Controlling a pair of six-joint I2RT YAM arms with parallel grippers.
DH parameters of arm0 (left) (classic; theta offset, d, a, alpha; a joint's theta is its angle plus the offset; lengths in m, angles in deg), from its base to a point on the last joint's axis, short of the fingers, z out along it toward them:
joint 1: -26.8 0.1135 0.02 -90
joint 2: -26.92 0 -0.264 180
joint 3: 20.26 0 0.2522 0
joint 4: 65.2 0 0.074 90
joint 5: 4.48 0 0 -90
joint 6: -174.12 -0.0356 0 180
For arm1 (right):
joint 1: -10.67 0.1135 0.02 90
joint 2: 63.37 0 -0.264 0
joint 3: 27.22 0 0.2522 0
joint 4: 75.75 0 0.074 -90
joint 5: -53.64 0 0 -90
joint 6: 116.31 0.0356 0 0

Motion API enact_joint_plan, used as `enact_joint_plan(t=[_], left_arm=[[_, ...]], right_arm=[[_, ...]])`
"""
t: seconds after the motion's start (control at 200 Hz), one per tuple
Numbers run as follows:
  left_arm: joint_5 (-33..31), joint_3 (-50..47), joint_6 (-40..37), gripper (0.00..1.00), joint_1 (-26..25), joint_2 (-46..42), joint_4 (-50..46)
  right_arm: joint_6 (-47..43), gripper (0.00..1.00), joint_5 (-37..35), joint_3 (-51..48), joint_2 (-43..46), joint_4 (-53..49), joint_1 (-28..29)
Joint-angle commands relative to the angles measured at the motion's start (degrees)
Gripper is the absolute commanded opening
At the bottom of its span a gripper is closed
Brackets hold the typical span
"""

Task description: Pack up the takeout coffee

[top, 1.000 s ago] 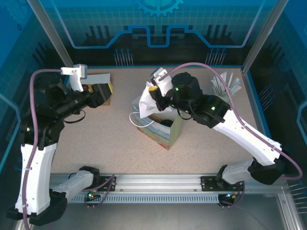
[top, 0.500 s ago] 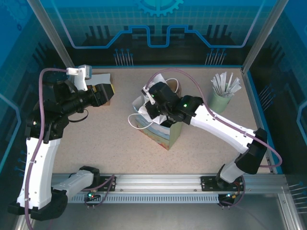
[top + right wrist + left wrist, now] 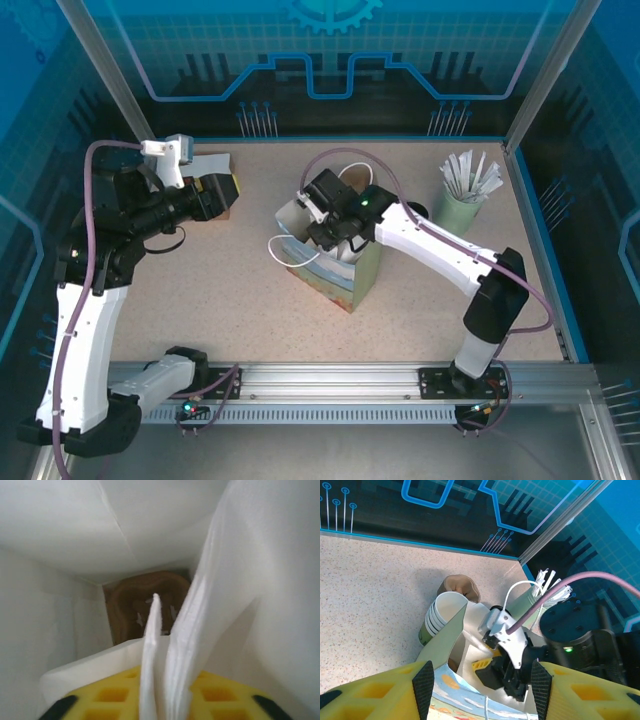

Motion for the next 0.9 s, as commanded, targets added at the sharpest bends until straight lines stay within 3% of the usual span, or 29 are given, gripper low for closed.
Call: enact_joint_plan(t=[0.0,0.195,0.31,0.41,0.52,0.615,0.755,0.845,0.896], left_arm=[[0.4,-0.3,-0.7,0.57,-0.1,0.4,0.5],[-0.3,-1.9,-1.4,0.61,-0.1,0.4,0.9],[-2.2,-4.8,-1.2,0.71,-0.1,-0.3,1.6],[-3.2,-8.6,-0.3,0.76,-0.1,-1.3,3.6],[-5.3,-12.1,0.7,0.78,-0.1,-1.9,4.7],[-9.3,-16.0,2.2,0.81,0.1,-3.4,6.1],[-17.6,-25.7,6.4,0.96,2.9,-7.8,10.2],[-19.8,-33.7,9.8,0.99,7.9,-12.3,13.9],[-21.1,-38.2,11.5,0.99,10.7,-14.4,15.7]], right_arm=[[-1.8,0.43,1.9,4.9,3.7,-2.4,-0.2],[-2.7,0.71,2.9,10.6,6.7,-8.3,-0.2],[-3.0,0.83,2.3,11.3,11.3,-9.2,-0.6],[-2.7,0.89,2.5,9.9,16.1,-8.8,-1.9],[-1.9,0.89,0.3,7.1,21.0,-9.4,-4.3],[-1.4,0.88,-5.0,-0.5,28.2,-7.2,-7.1],[0.2,0.87,-8.5,-15.9,40.9,-1.5,-14.5],[1.9,0.99,-10.4,-25.7,47.7,2.4,-20.3],[2.2,1.00,-10.6,-31.7,51.1,6.0,-23.6]])
